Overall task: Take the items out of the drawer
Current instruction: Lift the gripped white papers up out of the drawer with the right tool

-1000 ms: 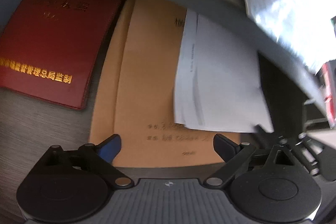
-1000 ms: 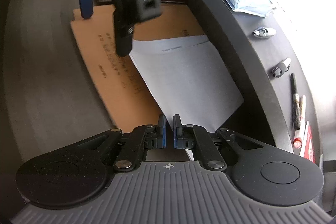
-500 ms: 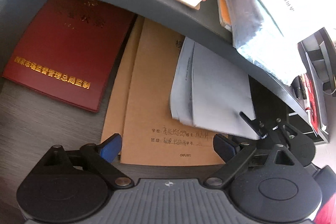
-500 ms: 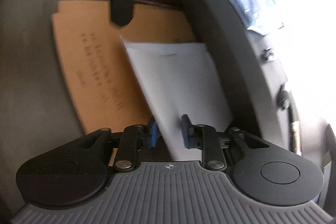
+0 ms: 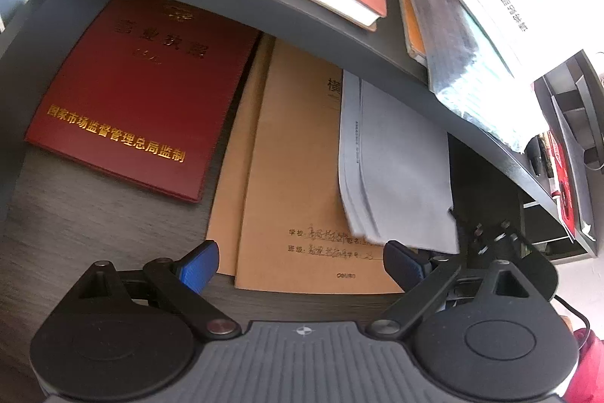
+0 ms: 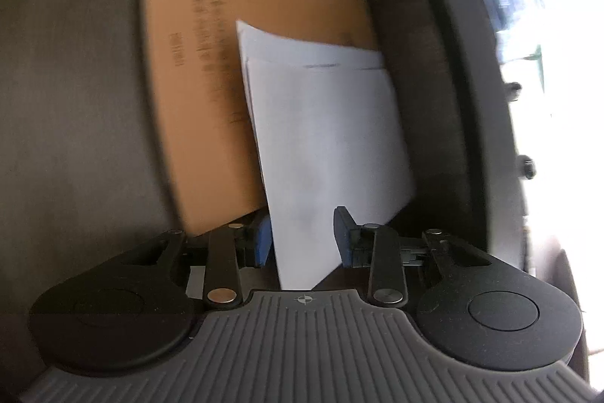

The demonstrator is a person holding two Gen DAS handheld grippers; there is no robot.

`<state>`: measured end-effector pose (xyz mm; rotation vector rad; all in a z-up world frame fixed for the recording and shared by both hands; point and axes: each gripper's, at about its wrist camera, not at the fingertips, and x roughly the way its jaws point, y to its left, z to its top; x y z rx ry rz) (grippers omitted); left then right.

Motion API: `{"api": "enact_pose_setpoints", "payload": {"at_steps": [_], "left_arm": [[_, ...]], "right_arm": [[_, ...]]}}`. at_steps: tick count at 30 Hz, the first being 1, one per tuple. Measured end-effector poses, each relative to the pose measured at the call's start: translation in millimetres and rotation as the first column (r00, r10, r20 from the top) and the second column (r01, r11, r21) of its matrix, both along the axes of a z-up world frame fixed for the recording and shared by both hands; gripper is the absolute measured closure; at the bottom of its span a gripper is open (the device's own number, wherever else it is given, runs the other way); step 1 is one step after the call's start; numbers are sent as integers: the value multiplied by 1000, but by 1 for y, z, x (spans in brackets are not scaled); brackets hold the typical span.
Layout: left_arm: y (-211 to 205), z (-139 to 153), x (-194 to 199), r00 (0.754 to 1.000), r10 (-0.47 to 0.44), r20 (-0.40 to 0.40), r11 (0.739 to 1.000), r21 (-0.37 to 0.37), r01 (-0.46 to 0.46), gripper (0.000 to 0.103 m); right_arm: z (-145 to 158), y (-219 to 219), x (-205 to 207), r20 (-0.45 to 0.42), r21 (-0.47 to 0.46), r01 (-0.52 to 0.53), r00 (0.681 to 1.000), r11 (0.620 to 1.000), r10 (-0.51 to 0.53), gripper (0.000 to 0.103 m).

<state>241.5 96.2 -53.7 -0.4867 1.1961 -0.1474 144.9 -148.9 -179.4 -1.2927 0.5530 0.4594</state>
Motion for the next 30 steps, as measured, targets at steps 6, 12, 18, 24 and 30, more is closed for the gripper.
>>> {"api": "enact_pose_setpoints", "payload": {"at_steps": [6,12,18,24,30], "left_arm": [[0,2,-5,1000,-5,4,1000,7,5,10],[4,14,-12,1000,4,24,1000,14,-4,10],[19,38,-28,997,33,71,999,1,-33,10],[19,58,-60,988,61,145,998,0,-61,10],[22,62,-103,971,74,226,993,74,-93,10]], "right_arm": [[1,3,15,75,50,37,996,998,-41,73],[-21,13,19,76,-29,18,997,999,-16,101],[-14,11,6,118,-58,8,993,998,-1,103],[9,8,-22,155,-65,-24,987,998,34,103],[29,10,-64,196,-54,-53,979,997,63,103]]}}
